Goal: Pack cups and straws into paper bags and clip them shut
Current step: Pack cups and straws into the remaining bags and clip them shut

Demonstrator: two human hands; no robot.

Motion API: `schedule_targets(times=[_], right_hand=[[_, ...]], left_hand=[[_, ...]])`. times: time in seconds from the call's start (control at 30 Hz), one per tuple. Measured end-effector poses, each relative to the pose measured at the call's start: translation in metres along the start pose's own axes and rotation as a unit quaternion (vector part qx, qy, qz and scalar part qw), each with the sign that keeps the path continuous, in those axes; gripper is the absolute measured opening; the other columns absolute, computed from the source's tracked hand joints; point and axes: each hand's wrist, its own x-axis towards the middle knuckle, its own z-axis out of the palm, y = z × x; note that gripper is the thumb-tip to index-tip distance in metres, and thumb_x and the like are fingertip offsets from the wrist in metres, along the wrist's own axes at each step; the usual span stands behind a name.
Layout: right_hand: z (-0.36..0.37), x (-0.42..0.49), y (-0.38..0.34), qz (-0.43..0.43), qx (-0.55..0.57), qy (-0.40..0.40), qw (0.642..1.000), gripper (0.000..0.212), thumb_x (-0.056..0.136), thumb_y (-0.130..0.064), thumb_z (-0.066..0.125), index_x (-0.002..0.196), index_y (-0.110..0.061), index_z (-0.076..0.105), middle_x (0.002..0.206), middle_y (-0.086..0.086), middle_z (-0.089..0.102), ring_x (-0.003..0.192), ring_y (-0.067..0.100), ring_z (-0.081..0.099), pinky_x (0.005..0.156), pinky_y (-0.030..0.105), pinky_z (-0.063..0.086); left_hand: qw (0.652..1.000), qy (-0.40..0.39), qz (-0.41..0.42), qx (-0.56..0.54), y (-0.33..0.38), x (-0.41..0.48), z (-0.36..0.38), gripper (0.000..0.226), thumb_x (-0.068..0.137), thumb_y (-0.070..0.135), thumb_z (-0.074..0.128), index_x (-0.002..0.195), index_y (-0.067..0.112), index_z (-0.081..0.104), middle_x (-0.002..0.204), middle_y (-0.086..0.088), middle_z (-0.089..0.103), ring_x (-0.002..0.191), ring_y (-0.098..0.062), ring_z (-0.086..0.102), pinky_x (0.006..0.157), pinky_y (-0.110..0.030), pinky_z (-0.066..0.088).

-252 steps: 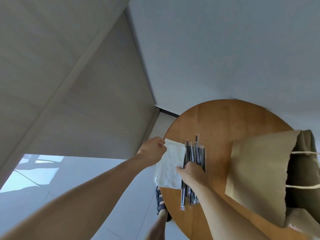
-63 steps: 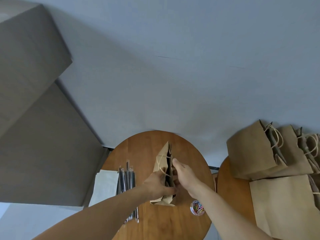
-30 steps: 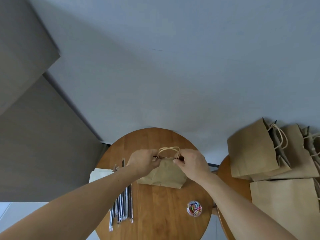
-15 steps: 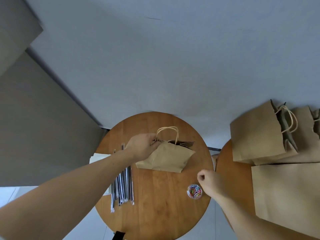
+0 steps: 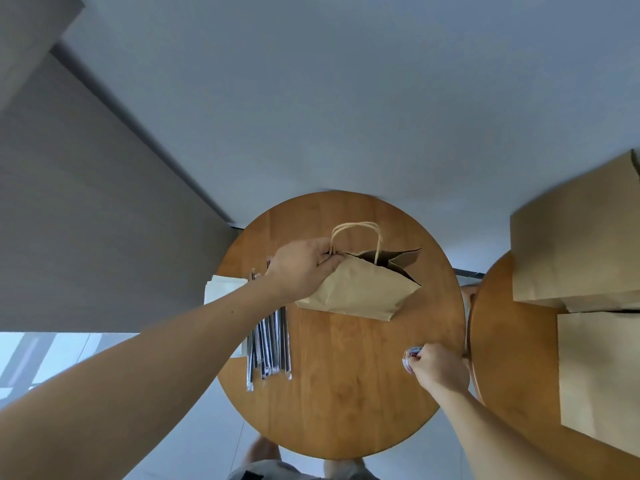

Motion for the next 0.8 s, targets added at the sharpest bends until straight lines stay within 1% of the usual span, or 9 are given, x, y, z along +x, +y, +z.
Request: schedule_targets(times=[0.13, 0.27, 0.4, 0.43, 0.5, 0.53, 0.63, 0.7, 0.8], right_hand=[[0.006, -0.001, 0.001, 0.002, -0.002, 0.025, 1.000, 0.030, 0.090, -0.032, 0.054, 0.062, -0.021, 0.052, 0.059, -0.008, 0.055, 0.053, 0.007, 0.052, 0.044, 0.022, 0.027], [0.009, -0.005, 0.004, -0.009, 0.008, 0.038, 0.999, 0.033, 0.091, -0.037, 0.056, 0.062, -0.022, 0.050, 0.059, -0.011, 0.053, 0.053, 0.004, 0.049, 0.043, 0.022, 0.026], [0.007, -0.007, 0.004, -0.036, 0.018, 0.072, 0.997, 0.018, 0.093, -0.039, 0.056, 0.076, -0.031, 0.059, 0.056, -0.020, 0.047, 0.051, -0.002, 0.045, 0.043, 0.021, 0.027], [0.007, -0.006, 0.005, -0.039, 0.018, 0.079, 0.996, 0.018, 0.094, -0.039, 0.055, 0.078, -0.032, 0.060, 0.056, -0.021, 0.047, 0.051, -0.003, 0.046, 0.043, 0.021, 0.026], [0.010, -0.004, 0.005, -0.038, 0.013, 0.085, 0.996, 0.024, 0.095, -0.039, 0.052, 0.074, -0.031, 0.060, 0.057, -0.018, 0.051, 0.052, -0.002, 0.049, 0.043, 0.021, 0.026], [0.011, -0.003, 0.005, -0.035, 0.011, 0.082, 0.996, 0.026, 0.095, -0.038, 0.052, 0.073, -0.030, 0.062, 0.058, -0.017, 0.054, 0.053, 0.000, 0.051, 0.043, 0.022, 0.026], [0.013, -0.002, 0.005, -0.031, 0.007, 0.074, 0.997, 0.021, 0.094, -0.039, 0.053, 0.086, -0.028, 0.068, 0.067, -0.014, 0.059, 0.060, 0.006, 0.054, 0.045, 0.023, 0.029], [0.014, -0.004, 0.006, -0.033, 0.013, 0.078, 0.996, 0.018, 0.094, -0.039, 0.053, 0.093, -0.029, 0.068, 0.073, -0.013, 0.061, 0.064, 0.008, 0.055, 0.047, 0.023, 0.029], [0.014, -0.007, 0.009, -0.035, 0.003, 0.097, 0.995, 0.021, 0.098, -0.039, 0.049, 0.102, -0.029, 0.067, 0.087, -0.013, 0.068, 0.070, 0.008, 0.057, 0.049, 0.022, 0.032]], left_hand=[[1.000, 0.003, 0.000, -0.005, -0.001, -0.003, 0.000, 0.023, 0.099, 0.036, 0.053, 0.114, 0.032, 0.070, 0.092, 0.012, 0.073, 0.084, -0.012, 0.064, 0.070, -0.032, 0.051], [1.000, 0.001, -0.006, 0.006, -0.001, -0.003, 0.001, 0.021, 0.099, 0.038, 0.053, 0.109, 0.032, 0.070, 0.080, 0.018, 0.064, 0.079, -0.010, 0.061, 0.064, -0.028, 0.045], [1.000, -0.003, -0.007, 0.015, -0.001, -0.003, 0.001, 0.022, 0.100, 0.039, 0.052, 0.111, 0.032, 0.070, 0.081, 0.016, 0.065, 0.076, -0.010, 0.060, 0.062, -0.027, 0.042], [1.000, -0.003, -0.006, 0.016, -0.001, -0.004, 0.001, 0.023, 0.100, 0.040, 0.052, 0.111, 0.032, 0.070, 0.082, 0.015, 0.067, 0.076, -0.009, 0.060, 0.061, -0.027, 0.042], [1.000, -0.002, -0.006, 0.017, -0.002, -0.005, 0.001, 0.023, 0.100, 0.040, 0.052, 0.111, 0.032, 0.070, 0.082, 0.014, 0.068, 0.075, -0.010, 0.060, 0.061, -0.027, 0.043], [1.000, -0.002, -0.006, 0.016, -0.003, -0.005, 0.001, 0.023, 0.100, 0.040, 0.052, 0.110, 0.031, 0.070, 0.080, 0.016, 0.066, 0.074, -0.009, 0.059, 0.060, -0.027, 0.043], [1.000, 0.004, -0.008, 0.018, -0.003, -0.004, 0.003, 0.021, 0.099, 0.040, 0.052, 0.107, 0.031, 0.070, 0.068, 0.023, 0.055, 0.066, -0.003, 0.052, 0.054, -0.023, 0.034], [1.000, 0.005, -0.008, 0.017, -0.002, -0.004, 0.003, 0.022, 0.099, 0.040, 0.052, 0.107, 0.031, 0.070, 0.070, 0.022, 0.056, 0.067, -0.003, 0.053, 0.054, -0.024, 0.035], [1.000, 0.000, -0.007, 0.013, -0.001, -0.005, 0.002, 0.021, 0.100, 0.040, 0.052, 0.108, 0.031, 0.070, 0.072, 0.020, 0.060, 0.069, -0.006, 0.056, 0.055, -0.023, 0.038]])
